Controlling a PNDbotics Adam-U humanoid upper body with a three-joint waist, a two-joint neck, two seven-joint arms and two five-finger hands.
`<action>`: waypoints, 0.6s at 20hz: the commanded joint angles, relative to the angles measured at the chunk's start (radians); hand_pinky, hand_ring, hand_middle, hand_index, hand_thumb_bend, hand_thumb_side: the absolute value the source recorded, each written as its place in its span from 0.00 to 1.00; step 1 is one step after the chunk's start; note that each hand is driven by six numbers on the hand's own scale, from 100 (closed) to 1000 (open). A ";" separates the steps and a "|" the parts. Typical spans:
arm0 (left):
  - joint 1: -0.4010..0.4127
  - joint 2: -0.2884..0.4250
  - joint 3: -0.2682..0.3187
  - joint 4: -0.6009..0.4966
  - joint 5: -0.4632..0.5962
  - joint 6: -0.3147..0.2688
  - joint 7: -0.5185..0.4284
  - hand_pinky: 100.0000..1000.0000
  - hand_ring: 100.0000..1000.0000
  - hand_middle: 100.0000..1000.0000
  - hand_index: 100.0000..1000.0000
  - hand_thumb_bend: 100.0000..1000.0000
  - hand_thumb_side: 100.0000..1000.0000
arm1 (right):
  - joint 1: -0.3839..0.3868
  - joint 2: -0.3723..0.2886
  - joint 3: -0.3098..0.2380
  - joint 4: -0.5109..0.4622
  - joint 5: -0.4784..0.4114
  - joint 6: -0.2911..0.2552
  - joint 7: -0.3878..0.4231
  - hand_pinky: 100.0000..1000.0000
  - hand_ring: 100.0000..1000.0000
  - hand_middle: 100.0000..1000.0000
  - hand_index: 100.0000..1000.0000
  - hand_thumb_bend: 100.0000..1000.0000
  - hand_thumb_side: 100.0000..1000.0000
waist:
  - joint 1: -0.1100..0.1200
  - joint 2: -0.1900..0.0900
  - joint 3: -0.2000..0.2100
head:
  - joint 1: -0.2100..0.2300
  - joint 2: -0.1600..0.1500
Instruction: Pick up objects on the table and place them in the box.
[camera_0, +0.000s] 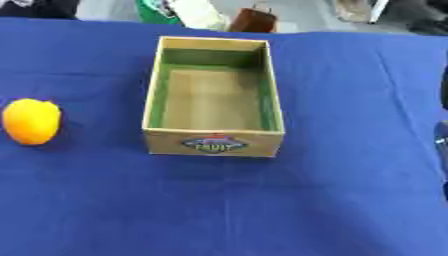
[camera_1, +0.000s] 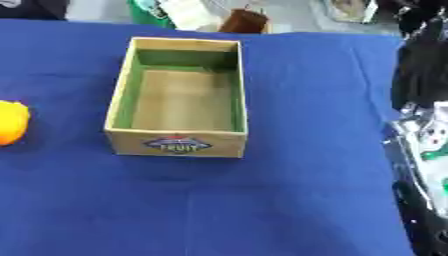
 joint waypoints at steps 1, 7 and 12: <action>-0.009 0.016 0.005 -0.022 -0.006 0.000 -0.001 0.52 0.57 0.55 0.70 0.00 0.68 | -0.011 -0.025 -0.003 -0.014 0.001 -0.003 0.004 0.71 0.67 0.62 0.75 0.00 1.00 | 0.003 -0.013 -0.001 | 0.002 -0.004; -0.009 0.017 0.004 -0.022 -0.007 0.001 -0.001 0.52 0.57 0.55 0.70 0.00 0.68 | -0.011 -0.025 -0.003 -0.014 0.000 -0.003 0.004 0.71 0.67 0.62 0.75 0.00 1.00 | 0.003 -0.015 0.000 | 0.002 -0.006; -0.006 0.023 0.008 -0.022 -0.010 0.006 0.002 0.52 0.57 0.55 0.70 0.00 0.67 | -0.011 -0.024 -0.004 -0.014 0.000 -0.003 0.003 0.71 0.67 0.62 0.75 0.00 1.00 | 0.003 -0.018 0.001 | -0.001 -0.003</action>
